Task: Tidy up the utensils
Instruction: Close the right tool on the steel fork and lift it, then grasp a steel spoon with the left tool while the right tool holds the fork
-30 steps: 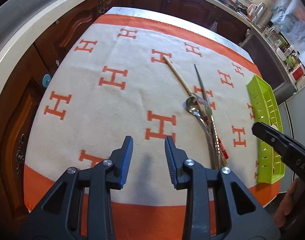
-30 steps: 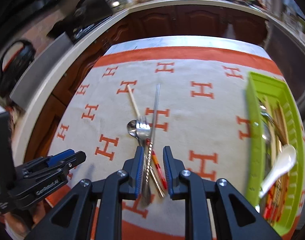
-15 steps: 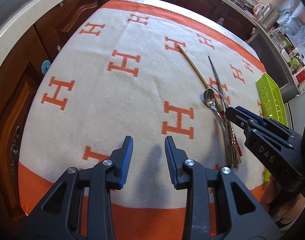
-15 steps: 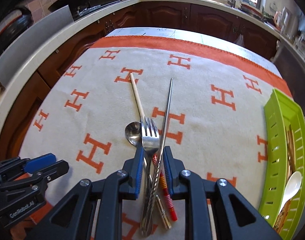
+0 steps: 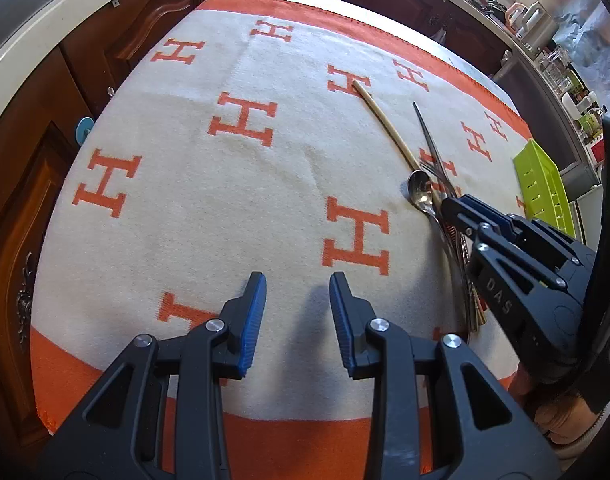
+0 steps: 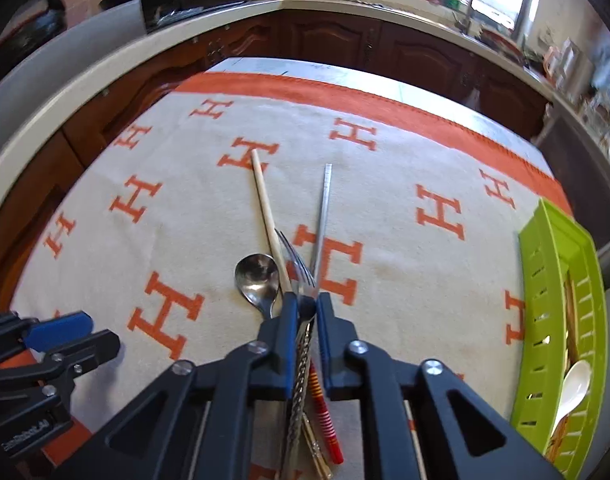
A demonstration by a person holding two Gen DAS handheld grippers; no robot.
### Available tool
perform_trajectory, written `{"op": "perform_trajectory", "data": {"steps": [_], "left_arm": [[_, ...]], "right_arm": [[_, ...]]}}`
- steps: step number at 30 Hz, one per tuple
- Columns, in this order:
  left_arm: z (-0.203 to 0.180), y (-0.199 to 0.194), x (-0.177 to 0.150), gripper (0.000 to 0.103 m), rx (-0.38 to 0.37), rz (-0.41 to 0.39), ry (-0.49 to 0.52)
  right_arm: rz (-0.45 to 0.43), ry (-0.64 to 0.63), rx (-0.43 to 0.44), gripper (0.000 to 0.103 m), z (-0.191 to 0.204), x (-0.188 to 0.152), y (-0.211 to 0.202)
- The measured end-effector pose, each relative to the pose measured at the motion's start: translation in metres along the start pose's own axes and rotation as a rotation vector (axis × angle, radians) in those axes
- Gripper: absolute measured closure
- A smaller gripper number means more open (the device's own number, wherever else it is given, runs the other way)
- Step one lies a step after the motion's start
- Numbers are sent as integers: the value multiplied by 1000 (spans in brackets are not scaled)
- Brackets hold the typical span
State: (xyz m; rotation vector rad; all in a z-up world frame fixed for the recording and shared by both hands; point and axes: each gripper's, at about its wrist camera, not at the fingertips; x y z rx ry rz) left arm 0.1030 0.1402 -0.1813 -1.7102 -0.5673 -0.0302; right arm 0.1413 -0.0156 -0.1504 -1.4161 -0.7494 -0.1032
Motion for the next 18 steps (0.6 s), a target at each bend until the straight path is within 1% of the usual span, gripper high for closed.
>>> {"op": "perform_trajectory", "data": {"steps": [3,8,12,16,18], "left_arm": [[-1,0,0,73,2,-1,2],[-7,2,1,73,1,-1,11],[-11,4,4,74,-20,1,12],[-17,7,11,74,-48,-5,14],[-20,10,18,74,-80,-3,6]], "right_arm": [[3,69,69,101,-13,-1,-4],[13,193,184,101,-36,-7,-11],[14,294,260,101,-53,-11,-17],[-5,352,297,101,-68,-13,-27],[-18,374,304,101,-75,-15,-33]]}}
Point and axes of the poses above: each gripper's, at about its wrist camera, not at the fingertips, and y roughly the way its jaws point, z to its left, x to its top, and after that the axes turned 5 degrees about -y, right-handed
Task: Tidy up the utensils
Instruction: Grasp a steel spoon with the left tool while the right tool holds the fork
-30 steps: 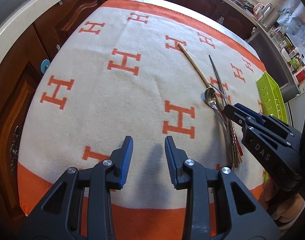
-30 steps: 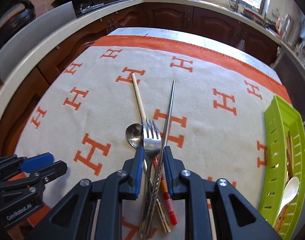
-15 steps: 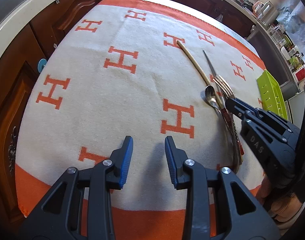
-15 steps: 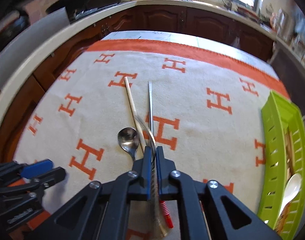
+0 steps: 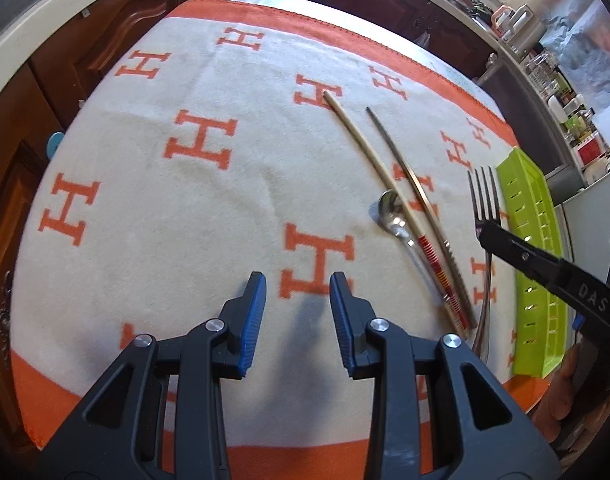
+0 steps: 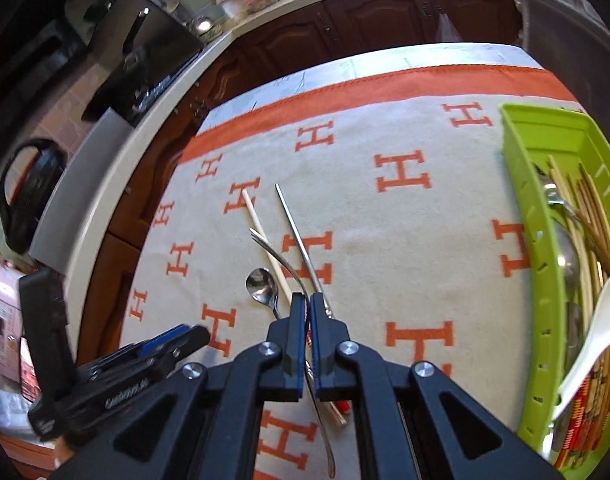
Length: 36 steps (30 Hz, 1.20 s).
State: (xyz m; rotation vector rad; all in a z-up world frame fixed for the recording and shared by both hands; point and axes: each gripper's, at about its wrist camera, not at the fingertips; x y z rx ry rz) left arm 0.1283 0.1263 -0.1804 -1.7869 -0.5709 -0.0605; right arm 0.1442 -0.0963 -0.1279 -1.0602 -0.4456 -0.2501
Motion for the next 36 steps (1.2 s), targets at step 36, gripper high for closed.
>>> {"op": "perform_trajectory", "data": {"steps": [36], "left_arm": [[-56,49,16,81,-247,-171,245]], "right_arm": [[-46,59,36,101,-37,-10,-27]]}}
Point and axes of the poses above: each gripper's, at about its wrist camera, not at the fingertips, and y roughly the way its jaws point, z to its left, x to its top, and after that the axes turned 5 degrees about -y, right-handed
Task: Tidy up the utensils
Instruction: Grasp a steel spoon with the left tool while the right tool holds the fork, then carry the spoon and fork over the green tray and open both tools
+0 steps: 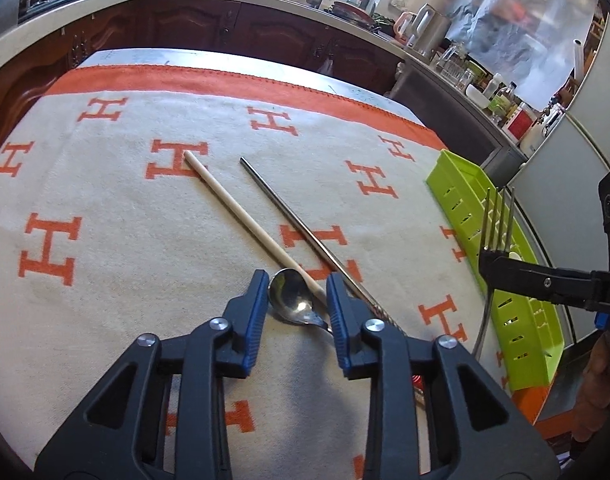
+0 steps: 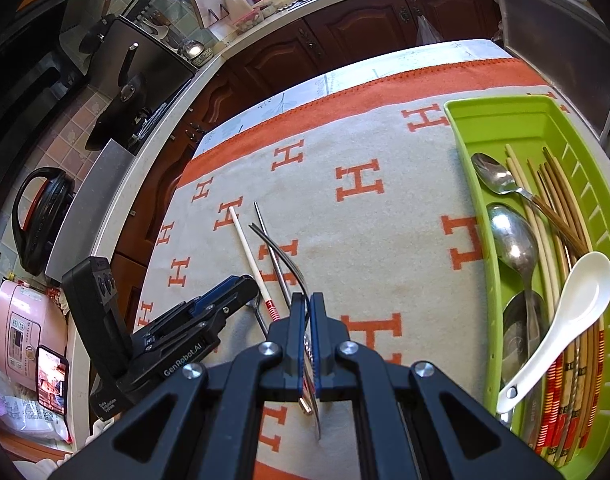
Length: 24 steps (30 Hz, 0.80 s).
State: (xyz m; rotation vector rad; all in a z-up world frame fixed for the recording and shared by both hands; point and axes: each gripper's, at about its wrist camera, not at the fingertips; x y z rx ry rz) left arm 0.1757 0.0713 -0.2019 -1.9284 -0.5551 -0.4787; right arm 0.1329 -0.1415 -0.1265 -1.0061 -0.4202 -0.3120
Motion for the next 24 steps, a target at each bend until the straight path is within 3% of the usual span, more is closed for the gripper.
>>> {"op": "perform_trajectory", "data": {"steps": [7,11,17,24], "left_arm": [[5,4,1,100,7,1,-39],[1,4,2,101,21,5,-20],[0,-5,5,102,-65,40,-73],[-15,-42,14,102,-138,8,-67]], "right_arm": [[-4,6,0,101,-2,0,-1],[-16,13,2,101,-4,2,-8],[-54,35,14,101,-12,3,-29],[-115,66,25,101,-22,-1,-65]]}}
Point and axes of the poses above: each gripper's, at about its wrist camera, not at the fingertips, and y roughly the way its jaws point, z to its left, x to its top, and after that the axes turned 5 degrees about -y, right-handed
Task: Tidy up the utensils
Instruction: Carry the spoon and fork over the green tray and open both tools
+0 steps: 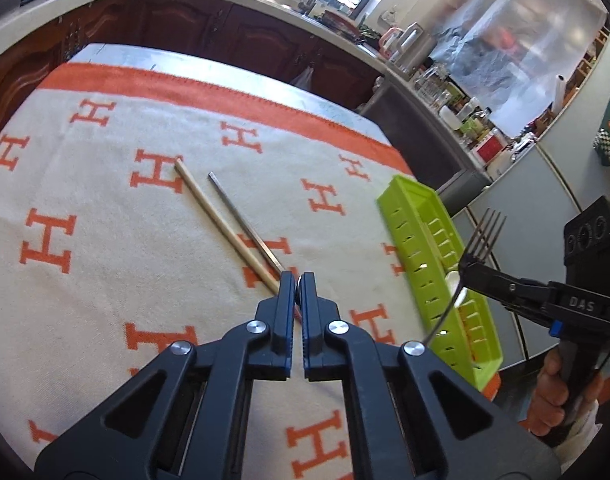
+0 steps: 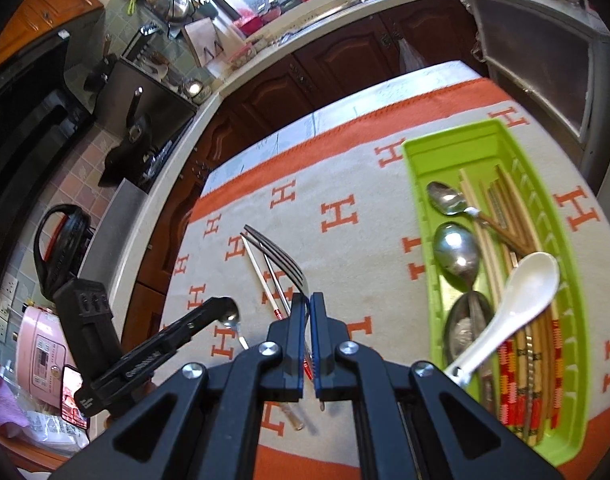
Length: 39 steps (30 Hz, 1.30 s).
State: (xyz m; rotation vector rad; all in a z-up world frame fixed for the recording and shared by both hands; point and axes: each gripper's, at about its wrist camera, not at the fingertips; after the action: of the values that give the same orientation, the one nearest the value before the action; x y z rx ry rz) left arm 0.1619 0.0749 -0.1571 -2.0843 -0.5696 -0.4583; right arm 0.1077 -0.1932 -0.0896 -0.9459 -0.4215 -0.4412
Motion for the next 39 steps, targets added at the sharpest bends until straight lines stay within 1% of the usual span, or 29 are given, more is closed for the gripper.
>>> {"op": "perform_trajectory", "data": {"steps": [5,9,14,17,19,22,27,32,35,39], "left_arm": [[-34,-28,3,102,-48,-38,65],[-65,-40,6,102,-86,-44,114],[-115,-39,10,102,-118,-40,194],[-146,-31,12,102,-129,-28,246],[-166,-23,12,102,-135,-14,284],[-192,-5,11,102,-128,18,343],[-227,40,3,102,-76,85,453],[-244,89,-10,102,-6,146,543],[-247,107,-17,102,9,162,562],[-238,124,-15,102,13,201,504]], "right_arm": [[-53,20,-1,101,-7,-2,-30],[-108,31,-36,101,-18,-2,-65],[-171,55,-91,101,-38,-1,-105],[-182,66,-137,101,-51,-2,-120],[-184,76,-155,101,-61,-5,-125],[-178,102,-154,101,-76,-10,-127],[-161,125,-165,101,-94,-15,-122],[-124,115,-184,101,-103,-16,-109],[-101,113,-182,101,-108,-17,-101],[-74,109,-181,101,-111,-16,-90]]}}
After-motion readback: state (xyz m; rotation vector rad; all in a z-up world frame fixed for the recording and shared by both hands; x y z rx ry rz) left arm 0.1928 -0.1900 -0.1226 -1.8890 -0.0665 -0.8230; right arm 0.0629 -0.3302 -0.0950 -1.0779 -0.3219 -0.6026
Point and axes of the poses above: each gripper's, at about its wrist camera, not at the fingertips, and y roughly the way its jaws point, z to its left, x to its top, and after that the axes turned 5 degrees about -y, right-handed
